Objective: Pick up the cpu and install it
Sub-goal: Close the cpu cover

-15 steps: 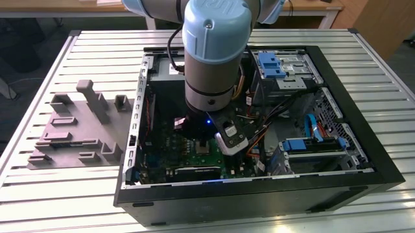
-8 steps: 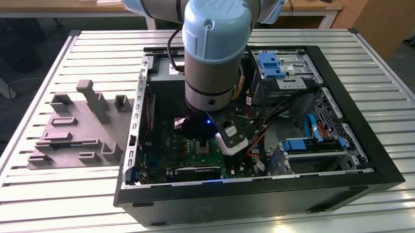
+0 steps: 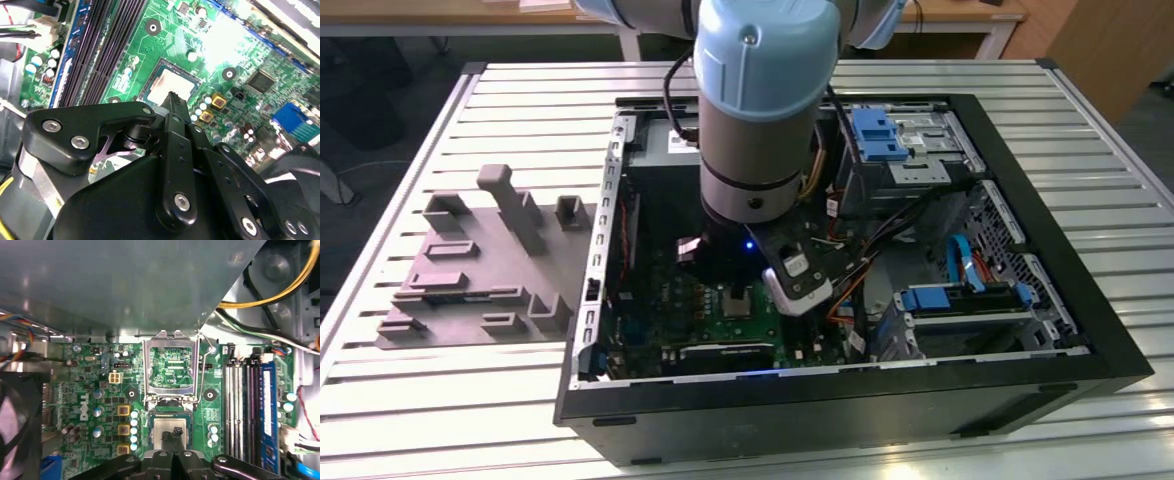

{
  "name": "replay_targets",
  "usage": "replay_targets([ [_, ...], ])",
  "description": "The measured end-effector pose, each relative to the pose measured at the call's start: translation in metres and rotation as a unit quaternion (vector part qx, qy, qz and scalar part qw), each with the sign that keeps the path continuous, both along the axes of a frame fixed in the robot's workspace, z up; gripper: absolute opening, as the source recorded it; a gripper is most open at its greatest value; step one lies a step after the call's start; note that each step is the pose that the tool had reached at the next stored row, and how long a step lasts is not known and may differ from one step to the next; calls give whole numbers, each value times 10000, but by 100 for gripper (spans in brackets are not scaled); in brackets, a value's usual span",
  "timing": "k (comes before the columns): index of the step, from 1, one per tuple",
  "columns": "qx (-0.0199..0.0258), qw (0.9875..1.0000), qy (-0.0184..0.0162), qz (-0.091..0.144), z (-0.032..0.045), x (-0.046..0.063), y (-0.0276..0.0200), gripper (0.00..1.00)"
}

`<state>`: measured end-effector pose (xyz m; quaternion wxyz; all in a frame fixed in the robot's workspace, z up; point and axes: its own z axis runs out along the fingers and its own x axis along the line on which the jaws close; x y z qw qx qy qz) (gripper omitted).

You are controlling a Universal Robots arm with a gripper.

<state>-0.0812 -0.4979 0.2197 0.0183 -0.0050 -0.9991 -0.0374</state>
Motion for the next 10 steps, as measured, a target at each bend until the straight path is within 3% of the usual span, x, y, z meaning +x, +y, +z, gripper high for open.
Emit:
replay_targets([
  [3, 0, 10000, -3, -1, 117, -4, 1, 11],
  [10, 1, 10000, -25, 0, 156, -7, 2, 11],
])
